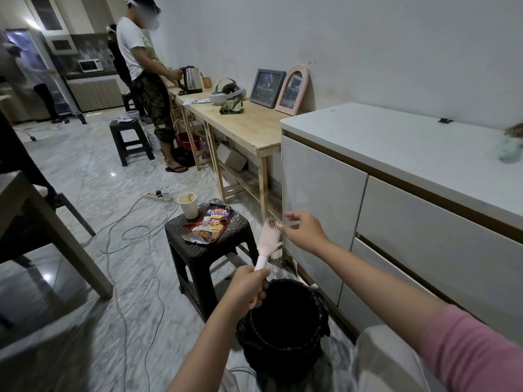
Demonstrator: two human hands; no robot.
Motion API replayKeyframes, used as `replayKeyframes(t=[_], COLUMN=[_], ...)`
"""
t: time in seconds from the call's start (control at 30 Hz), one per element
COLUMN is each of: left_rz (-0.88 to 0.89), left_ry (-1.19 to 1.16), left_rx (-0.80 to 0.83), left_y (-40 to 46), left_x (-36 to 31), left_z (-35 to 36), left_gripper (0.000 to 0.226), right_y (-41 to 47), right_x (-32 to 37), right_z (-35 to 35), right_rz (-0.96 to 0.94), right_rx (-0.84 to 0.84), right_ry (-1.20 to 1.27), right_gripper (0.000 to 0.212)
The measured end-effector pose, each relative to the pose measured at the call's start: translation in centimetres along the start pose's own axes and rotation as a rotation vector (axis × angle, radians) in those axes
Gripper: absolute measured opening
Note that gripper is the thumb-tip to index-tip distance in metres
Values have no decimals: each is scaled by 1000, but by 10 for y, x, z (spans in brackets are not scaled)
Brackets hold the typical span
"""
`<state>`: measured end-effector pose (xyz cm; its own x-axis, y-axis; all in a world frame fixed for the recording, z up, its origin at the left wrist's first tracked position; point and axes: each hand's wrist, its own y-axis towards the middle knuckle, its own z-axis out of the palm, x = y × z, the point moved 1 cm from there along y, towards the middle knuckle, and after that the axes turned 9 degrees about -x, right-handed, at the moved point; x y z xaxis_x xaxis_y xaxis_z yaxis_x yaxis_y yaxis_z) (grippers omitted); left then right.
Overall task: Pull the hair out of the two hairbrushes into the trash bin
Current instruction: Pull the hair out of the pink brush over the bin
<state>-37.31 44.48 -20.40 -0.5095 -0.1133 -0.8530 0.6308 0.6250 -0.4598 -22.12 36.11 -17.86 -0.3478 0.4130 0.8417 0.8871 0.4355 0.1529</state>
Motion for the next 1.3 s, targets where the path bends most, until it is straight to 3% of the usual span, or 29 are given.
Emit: replayKeyframes(t=[0.13,0.3,0.43,0.77,1.13,1.3], left_rz=[122,349,408,301,75,-69], left_ry=[95,231,310,148,-29,-147], left_rx=[-8,-111,-163,-144,-212,-283], left_y=[-4,-4,-3,1,17,30], left_x=[3,8,11,9,20,27], left_z=[4,2,0,4,-9,-16], left_gripper=[13,12,13,20,17,9], right_y=[4,8,7,0,-9,-6], right_x=[5,4,4,9,8,1], right_z=[4,7,6,17,2,-13], right_rz=[-15,7,-9,-97,-80,-12], right_rx=[3,-138,-190,-180,-266,-396], right_ry=[-64,-51,-85,-161,89,159], right_gripper=[59,28,14,11,12,5])
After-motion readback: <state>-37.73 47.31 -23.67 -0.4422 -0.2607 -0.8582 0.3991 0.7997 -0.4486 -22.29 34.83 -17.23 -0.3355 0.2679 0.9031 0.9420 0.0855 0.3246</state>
